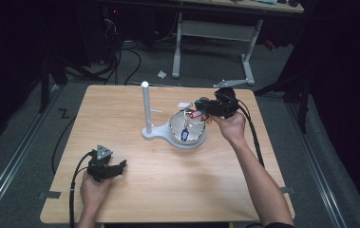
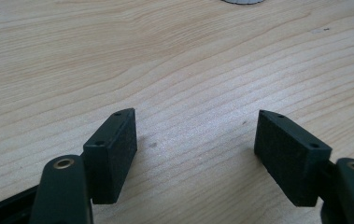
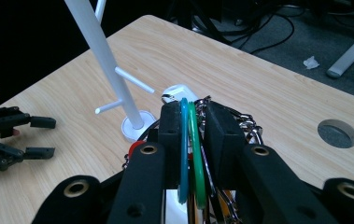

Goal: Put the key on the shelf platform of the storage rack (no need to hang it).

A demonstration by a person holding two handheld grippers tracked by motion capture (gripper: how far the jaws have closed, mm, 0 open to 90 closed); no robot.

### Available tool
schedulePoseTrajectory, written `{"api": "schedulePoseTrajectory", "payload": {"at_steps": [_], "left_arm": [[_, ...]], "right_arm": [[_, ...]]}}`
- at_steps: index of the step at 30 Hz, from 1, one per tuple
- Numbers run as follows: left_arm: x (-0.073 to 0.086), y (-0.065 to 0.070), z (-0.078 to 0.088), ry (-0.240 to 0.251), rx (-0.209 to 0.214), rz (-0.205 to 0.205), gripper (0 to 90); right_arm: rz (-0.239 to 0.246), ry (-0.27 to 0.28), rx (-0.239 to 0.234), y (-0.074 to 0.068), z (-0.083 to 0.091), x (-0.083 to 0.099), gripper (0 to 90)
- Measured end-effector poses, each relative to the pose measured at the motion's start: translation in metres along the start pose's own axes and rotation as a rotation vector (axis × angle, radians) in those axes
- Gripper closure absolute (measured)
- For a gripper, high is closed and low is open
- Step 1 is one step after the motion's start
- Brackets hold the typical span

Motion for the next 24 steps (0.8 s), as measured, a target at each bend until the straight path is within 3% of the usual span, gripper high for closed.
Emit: {"api": "schedulePoseTrajectory", "payload": {"at_steps": [9,13,24], "left_arm": [[0.000,0.000,0.000,0.000,0.000,0.000,30.2],[0.000,0.000,0.000,0.000,0.000,-0.002,30.1],[0.000,0.000,0.000,0.000,0.000,0.000,30.1]], "right_arm": [[-0.021,0.016,0.003,0.006,0.003,-0.002,77.5],[-0.005,0.005,0.017,0.004,0.001,0.000,77.5],[0.006,-0.021,0.002,0.001,-0.017,0.010,77.4]]}}
Point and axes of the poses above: each handheld gripper's, and its own axes: z roughly backward along the jaws, x roughly out of its underside, y roughly to its right, the point moved 9 cm from there along -z, roughly forward along the jaws, and after that the axes turned 14 degrees about -y, right-handed, at the moved point
